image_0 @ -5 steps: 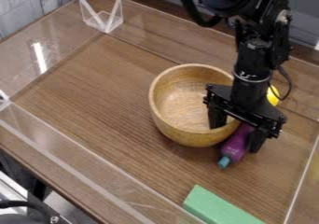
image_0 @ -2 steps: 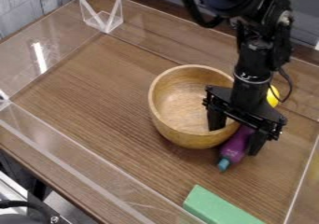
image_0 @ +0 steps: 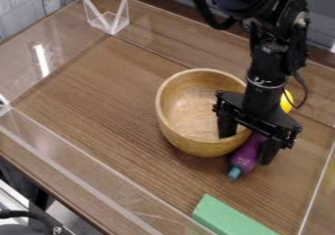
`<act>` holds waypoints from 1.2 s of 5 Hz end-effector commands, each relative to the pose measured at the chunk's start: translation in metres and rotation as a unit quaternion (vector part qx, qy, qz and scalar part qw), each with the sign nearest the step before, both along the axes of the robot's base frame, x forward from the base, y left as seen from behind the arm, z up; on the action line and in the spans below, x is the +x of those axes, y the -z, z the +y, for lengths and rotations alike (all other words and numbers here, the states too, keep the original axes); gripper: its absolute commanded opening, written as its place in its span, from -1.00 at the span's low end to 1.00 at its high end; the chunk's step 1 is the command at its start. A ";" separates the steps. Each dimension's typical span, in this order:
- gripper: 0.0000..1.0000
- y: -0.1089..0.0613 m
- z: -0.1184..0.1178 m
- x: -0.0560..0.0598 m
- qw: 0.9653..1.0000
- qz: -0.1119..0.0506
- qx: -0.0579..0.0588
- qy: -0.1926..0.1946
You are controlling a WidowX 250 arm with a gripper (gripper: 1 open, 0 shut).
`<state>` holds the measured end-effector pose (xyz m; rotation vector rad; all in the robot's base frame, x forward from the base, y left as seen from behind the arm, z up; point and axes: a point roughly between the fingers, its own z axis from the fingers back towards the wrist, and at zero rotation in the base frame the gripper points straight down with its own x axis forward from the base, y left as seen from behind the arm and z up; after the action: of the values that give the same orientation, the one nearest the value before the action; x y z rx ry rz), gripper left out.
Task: Put the purple eggplant in the brown bowl
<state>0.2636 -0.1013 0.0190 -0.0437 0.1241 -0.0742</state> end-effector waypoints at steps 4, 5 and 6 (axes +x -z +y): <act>1.00 0.008 -0.006 -0.013 0.999 0.036 0.015 0.001; 1.00 0.008 -0.006 -0.014 0.999 0.039 0.016 0.000; 1.00 0.008 -0.007 -0.014 0.999 0.042 0.017 -0.002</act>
<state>0.2607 -0.1021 0.0191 -0.0294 0.1629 -0.0517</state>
